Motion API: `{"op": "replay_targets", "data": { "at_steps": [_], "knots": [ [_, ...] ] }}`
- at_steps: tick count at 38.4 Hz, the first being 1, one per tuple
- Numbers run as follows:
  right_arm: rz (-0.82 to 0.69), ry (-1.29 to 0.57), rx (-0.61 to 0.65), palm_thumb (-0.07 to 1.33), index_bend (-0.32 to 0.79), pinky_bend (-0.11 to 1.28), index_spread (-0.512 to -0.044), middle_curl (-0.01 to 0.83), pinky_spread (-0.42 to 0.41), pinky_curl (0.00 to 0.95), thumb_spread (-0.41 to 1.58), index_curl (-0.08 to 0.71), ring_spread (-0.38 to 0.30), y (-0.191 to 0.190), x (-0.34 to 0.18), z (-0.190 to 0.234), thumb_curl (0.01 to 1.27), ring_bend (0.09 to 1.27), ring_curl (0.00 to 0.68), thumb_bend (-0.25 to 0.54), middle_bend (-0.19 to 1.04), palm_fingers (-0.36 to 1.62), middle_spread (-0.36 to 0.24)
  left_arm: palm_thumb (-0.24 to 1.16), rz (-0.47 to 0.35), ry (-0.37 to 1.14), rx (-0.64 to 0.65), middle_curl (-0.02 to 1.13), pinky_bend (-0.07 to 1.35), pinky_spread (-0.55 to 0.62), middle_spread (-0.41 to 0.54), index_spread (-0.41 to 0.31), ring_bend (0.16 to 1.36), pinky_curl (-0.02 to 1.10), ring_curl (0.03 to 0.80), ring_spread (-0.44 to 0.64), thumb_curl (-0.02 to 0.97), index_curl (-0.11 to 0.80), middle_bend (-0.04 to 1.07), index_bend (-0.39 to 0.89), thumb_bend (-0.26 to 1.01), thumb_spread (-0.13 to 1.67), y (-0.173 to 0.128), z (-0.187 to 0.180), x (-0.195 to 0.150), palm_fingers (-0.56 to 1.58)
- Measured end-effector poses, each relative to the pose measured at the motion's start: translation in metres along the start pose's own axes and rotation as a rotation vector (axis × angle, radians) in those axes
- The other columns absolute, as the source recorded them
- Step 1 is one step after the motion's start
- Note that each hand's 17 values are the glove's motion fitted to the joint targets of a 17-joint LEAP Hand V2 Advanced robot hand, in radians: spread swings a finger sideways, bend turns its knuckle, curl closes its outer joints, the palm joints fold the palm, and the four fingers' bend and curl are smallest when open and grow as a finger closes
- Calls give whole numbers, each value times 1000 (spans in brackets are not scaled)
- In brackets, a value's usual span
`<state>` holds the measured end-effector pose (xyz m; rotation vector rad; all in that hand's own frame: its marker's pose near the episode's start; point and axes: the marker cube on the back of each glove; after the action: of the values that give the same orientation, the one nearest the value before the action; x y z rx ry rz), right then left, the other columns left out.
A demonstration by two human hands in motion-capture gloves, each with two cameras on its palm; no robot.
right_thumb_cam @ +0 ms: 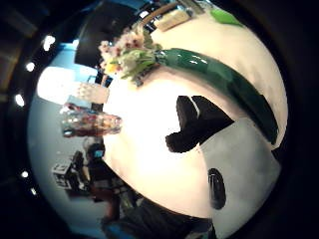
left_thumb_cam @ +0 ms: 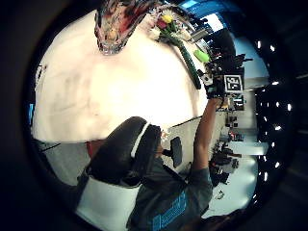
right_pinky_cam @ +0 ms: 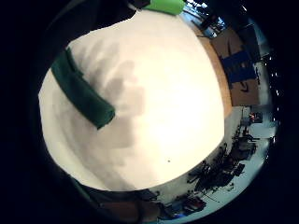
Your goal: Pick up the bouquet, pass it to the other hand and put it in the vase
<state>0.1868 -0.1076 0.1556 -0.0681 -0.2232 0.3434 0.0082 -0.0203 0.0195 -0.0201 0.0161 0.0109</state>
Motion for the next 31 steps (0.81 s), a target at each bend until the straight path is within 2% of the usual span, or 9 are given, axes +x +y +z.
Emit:
{"op": "replay_targets", "data": {
  "at_steps": [7,10,13,16,17,19,22,25,31],
  "knots": [
    [39,36,-78,670,102,562,-313,353,353,362,1136,193,193,-13,2,27,366,384,280,-9,251,229,45,127,11,0,-11,314,492,450,161,-79,620,331,285,293,280,246,186,128,-28,950,-6,9,1,239],
    [53,55,-79,735,92,630,-306,349,335,371,1124,186,178,-19,3,37,379,412,283,11,232,328,29,127,8,4,-18,315,492,450,162,-79,619,332,285,294,281,249,185,131,-28,950,-7,11,2,240],
    [69,55,-57,798,91,643,-296,351,305,371,1112,182,133,-21,2,41,398,469,298,28,231,435,10,126,6,4,-31,316,492,450,162,-79,619,333,286,295,282,251,185,131,-28,950,-7,13,1,239],
    [75,63,-17,866,133,566,-290,375,262,349,1114,195,45,-22,1,42,422,536,316,53,308,655,-35,126,7,-3,-44,315,493,450,162,-79,620,335,287,296,283,253,182,132,-28,950,-7,16,-2,237],
    [74,70,-4,866,104,588,-288,362,260,358,1107,187,46,-22,0,41,423,530,313,45,266,599,-32,126,6,-4,-45,315,493,450,162,-79,620,335,287,296,283,253,182,132,-28,950,-7,16,-2,237],
    [78,94,26,895,149,518,-291,395,226,348,1107,212,-12,-21,-1,39,436,550,335,52,357,756,-63,126,4,-1,-42,315,493,450,163,-79,621,336,288,296,284,254,183,132,-28,950,-6,15,-2,237],
    [86,139,80,922,140,498,-289,407,160,346,1081,223,-67,-19,-3,34,450,572,351,47,377,888,-89,126,8,16,-35,315,493,450,163,-79,621,336,288,296,284,255,183,132,-28,950,-5,12,1,236],
    [83,193,134,948,83,577,-285,418,13,366,1017,214,-125,-22,-2,33,468,609,366,33,390,1106,-114,126,5,30,-33,317,493,450,163,-79,620,337,289,296,285,256,187,131,-29,950,-1,6,7,237],
    [88,275,225,976,107,644,-282,456,-174,413,792,238,-197,-29,-3,37,531,671,425,-12,434,1260,-164,126,6,18,-32,319,491,450,166,-79,622,338,289,296,286,257,185,129,-29,950,-4,11,5,238]
  ]
}}
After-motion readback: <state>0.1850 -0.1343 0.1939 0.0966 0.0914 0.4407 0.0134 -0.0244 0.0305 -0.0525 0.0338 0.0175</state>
